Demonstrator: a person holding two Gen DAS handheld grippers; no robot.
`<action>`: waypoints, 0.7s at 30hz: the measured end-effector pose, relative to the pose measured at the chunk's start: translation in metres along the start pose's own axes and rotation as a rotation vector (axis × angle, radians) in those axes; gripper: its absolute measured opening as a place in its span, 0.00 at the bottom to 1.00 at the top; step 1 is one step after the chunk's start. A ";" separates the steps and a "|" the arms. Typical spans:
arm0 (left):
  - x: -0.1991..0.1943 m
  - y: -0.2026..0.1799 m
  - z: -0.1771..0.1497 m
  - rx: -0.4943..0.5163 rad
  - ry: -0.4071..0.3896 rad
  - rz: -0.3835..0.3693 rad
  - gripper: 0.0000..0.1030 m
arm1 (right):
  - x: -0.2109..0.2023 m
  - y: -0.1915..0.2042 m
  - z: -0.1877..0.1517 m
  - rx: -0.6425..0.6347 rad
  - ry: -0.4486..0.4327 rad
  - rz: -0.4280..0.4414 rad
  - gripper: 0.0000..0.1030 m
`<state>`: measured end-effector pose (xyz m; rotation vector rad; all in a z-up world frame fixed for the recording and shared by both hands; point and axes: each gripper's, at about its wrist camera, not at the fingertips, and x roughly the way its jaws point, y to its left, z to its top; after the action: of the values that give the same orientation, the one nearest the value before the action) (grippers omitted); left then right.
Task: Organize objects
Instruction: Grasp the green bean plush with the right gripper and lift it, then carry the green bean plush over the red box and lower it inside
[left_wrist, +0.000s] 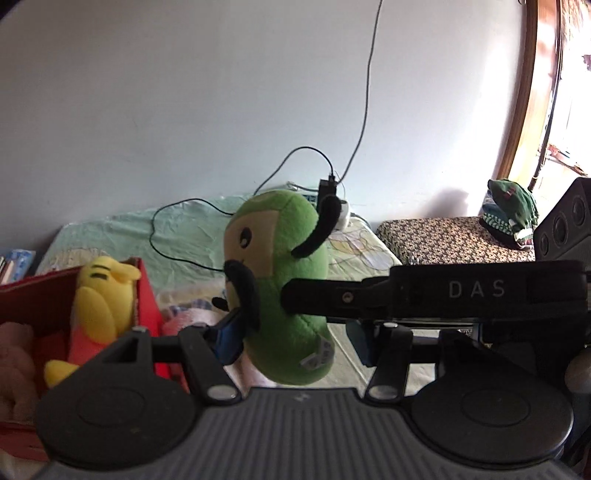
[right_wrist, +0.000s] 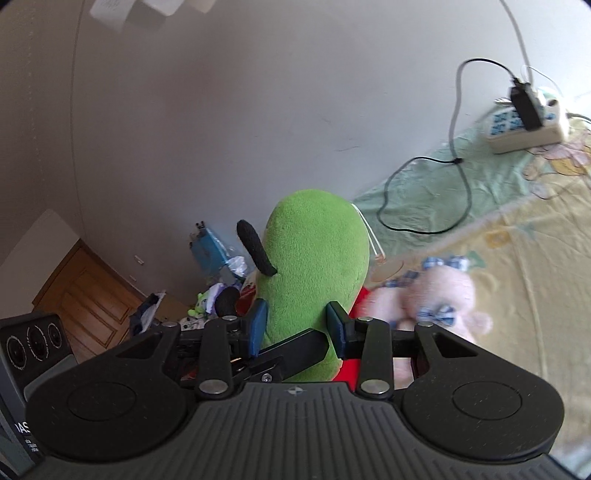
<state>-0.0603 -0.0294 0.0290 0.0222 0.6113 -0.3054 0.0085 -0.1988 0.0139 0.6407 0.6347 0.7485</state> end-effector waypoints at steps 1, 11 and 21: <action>-0.005 0.007 0.000 -0.005 -0.010 0.007 0.55 | 0.006 0.007 -0.001 -0.010 -0.003 0.007 0.39; -0.058 0.086 -0.004 -0.029 -0.096 0.065 0.55 | 0.077 0.069 -0.024 -0.062 0.003 0.045 0.39; -0.081 0.172 -0.017 -0.070 -0.082 0.104 0.55 | 0.148 0.105 -0.054 -0.079 0.041 0.000 0.39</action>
<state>-0.0830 0.1591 0.0491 -0.0253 0.5369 -0.1835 0.0112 -0.0096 0.0128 0.5545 0.6400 0.7850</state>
